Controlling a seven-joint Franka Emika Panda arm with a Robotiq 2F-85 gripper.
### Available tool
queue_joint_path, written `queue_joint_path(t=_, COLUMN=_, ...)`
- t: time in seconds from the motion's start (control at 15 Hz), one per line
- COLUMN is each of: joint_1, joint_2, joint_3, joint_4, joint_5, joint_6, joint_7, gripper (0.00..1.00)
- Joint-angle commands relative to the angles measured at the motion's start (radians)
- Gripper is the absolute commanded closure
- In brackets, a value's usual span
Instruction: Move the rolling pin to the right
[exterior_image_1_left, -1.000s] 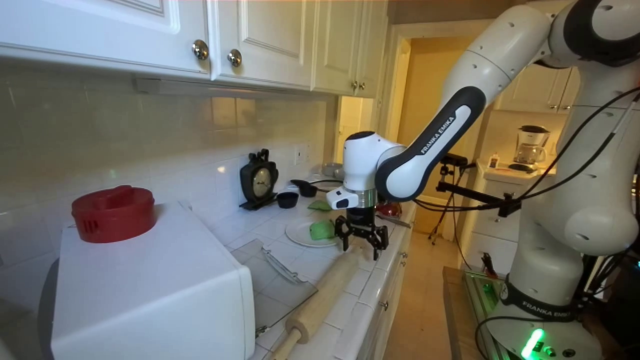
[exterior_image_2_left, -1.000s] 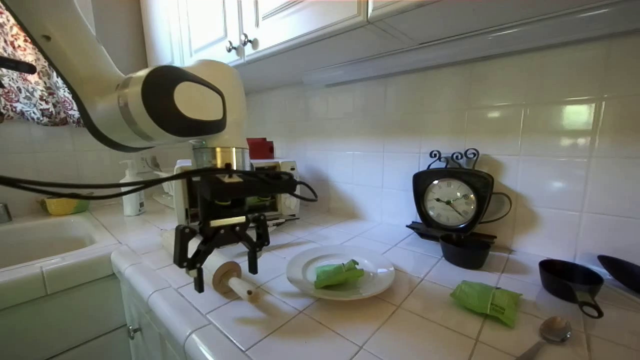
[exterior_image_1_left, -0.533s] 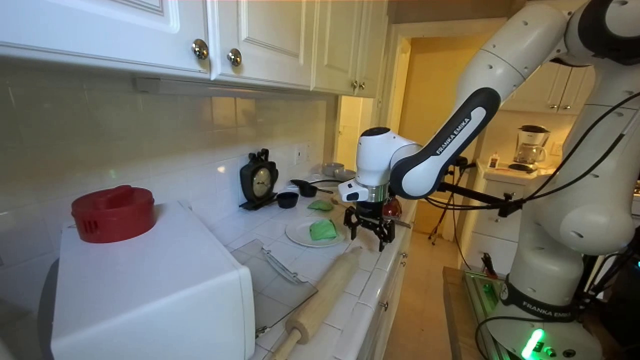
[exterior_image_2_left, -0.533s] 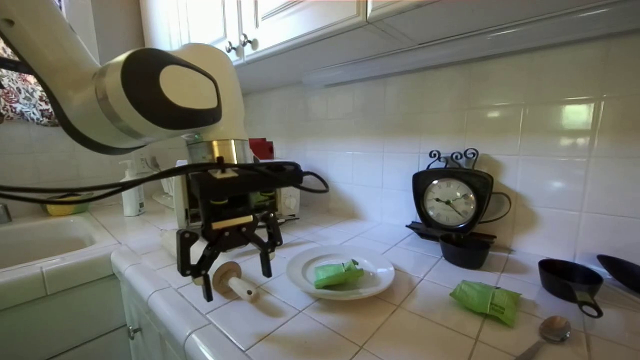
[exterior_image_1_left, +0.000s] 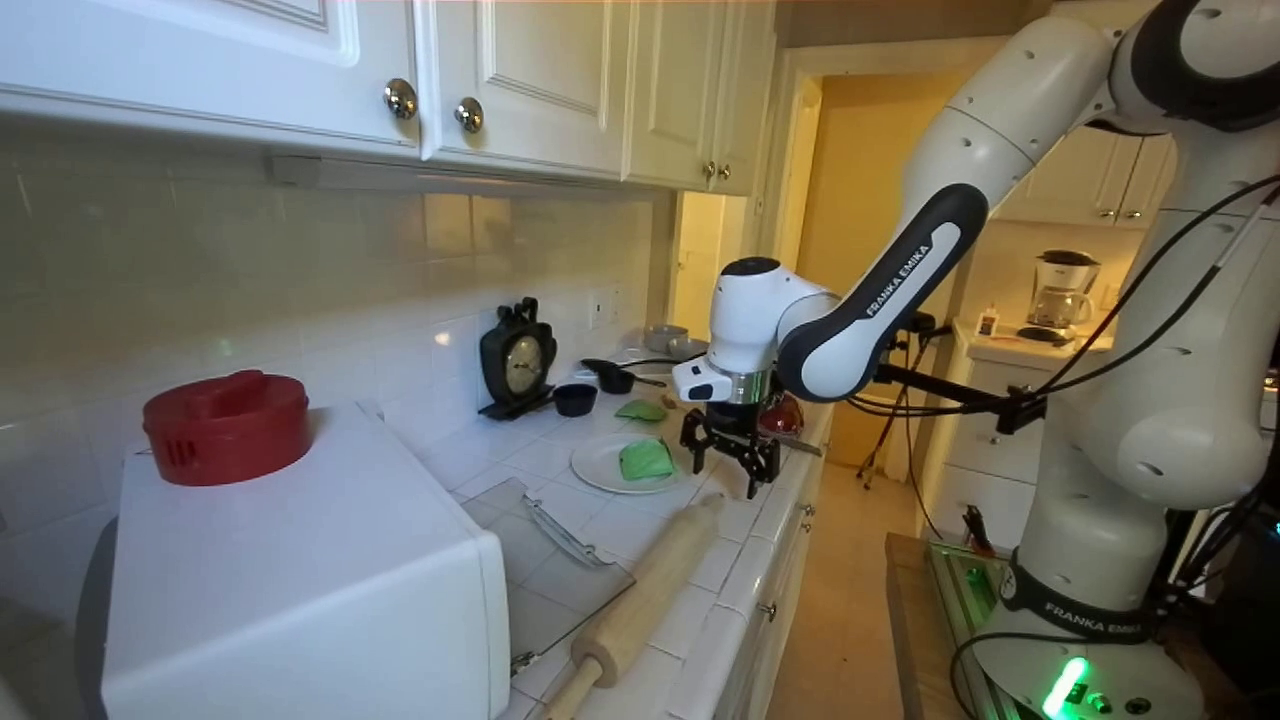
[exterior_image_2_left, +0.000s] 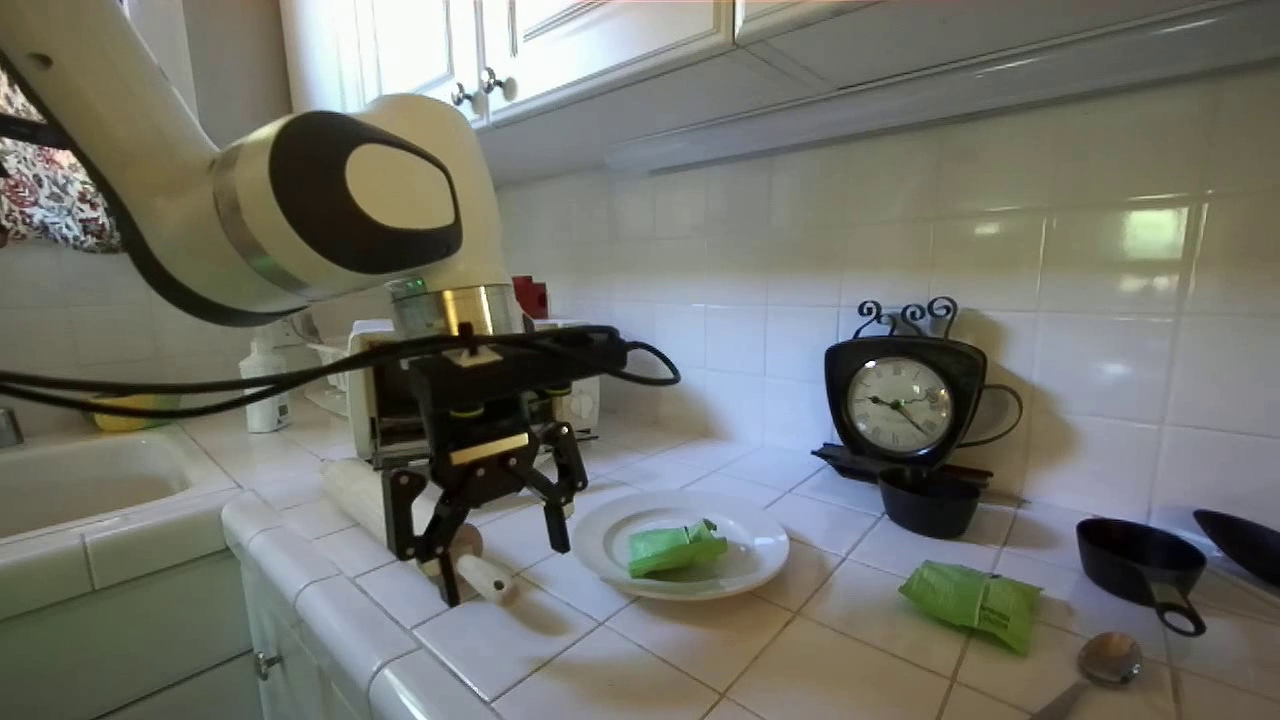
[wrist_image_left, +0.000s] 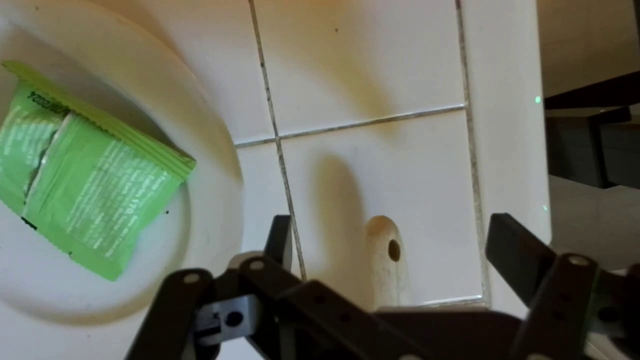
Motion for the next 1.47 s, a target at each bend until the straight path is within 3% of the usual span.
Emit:
queue_joint_path(t=0.0, joint_1=0.007, joint_2=0.08, joint_3=-0.002, joint_4=0.033, joint_5=-0.016, joint_6=0.057, joint_7=0.009, gripper=0.0)
queue_joint_path(t=0.73, joint_1=0.061, joint_2=0.138, joint_3=0.057, joint_4=0.058, joint_5=0.006, joint_6=0.1, joint_7=0.058, gripper=0.0)
queue_joint_path(t=1.4, joint_1=0.064, joint_2=0.126, joint_3=0.06, joint_4=0.023, joint_5=0.025, joint_6=0.102, joint_7=0.079, gripper=0.02)
